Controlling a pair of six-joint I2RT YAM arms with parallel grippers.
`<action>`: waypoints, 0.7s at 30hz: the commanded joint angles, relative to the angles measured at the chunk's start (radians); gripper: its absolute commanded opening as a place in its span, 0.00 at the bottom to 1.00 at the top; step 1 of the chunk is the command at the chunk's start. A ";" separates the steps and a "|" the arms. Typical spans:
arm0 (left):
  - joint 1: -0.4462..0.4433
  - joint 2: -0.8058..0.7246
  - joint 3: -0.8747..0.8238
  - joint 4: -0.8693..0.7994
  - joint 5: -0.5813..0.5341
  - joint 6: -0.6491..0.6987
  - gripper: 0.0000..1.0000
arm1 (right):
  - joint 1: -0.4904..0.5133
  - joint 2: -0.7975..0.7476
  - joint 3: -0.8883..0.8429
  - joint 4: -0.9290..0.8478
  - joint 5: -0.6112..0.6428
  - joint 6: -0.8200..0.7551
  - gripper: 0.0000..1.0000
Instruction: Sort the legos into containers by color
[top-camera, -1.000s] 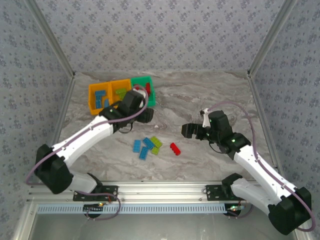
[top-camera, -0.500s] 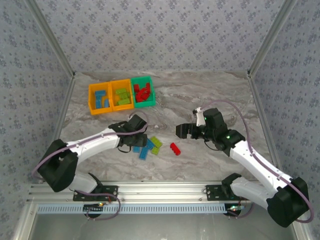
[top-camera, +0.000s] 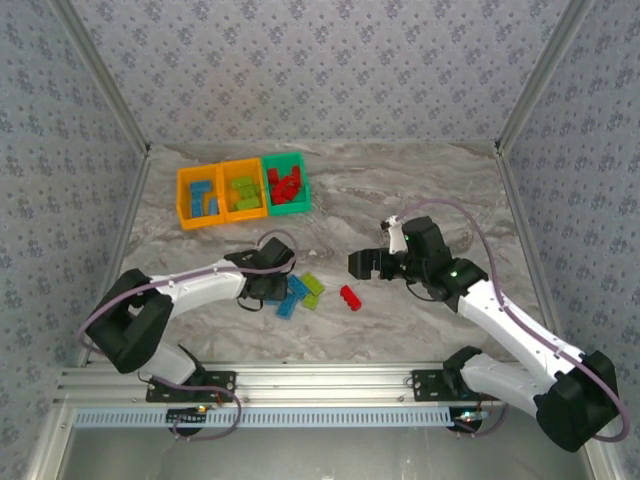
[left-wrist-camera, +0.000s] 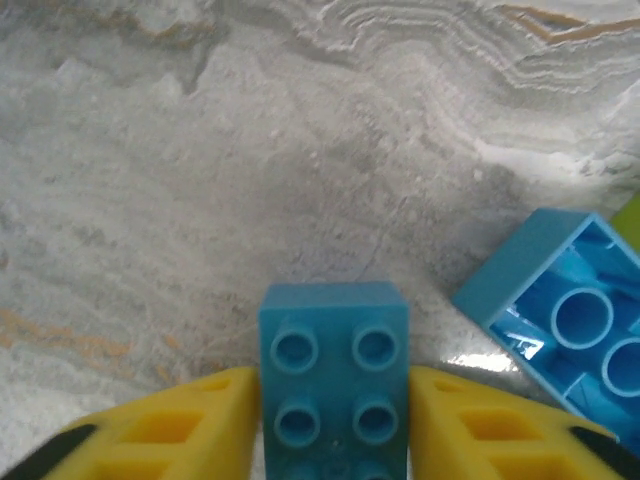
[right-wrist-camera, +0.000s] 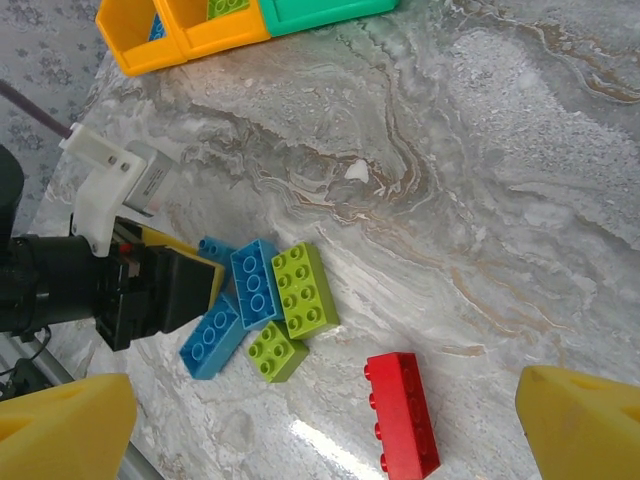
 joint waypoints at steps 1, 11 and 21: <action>0.006 0.021 -0.004 0.029 0.007 -0.005 0.33 | 0.017 0.005 0.044 -0.016 0.020 -0.009 1.00; 0.214 -0.211 0.144 -0.013 -0.107 0.164 0.32 | 0.103 0.009 0.090 -0.011 0.035 -0.033 1.00; 0.569 0.031 0.443 0.138 -0.220 0.389 0.31 | 0.142 0.011 0.088 -0.012 0.063 -0.011 1.00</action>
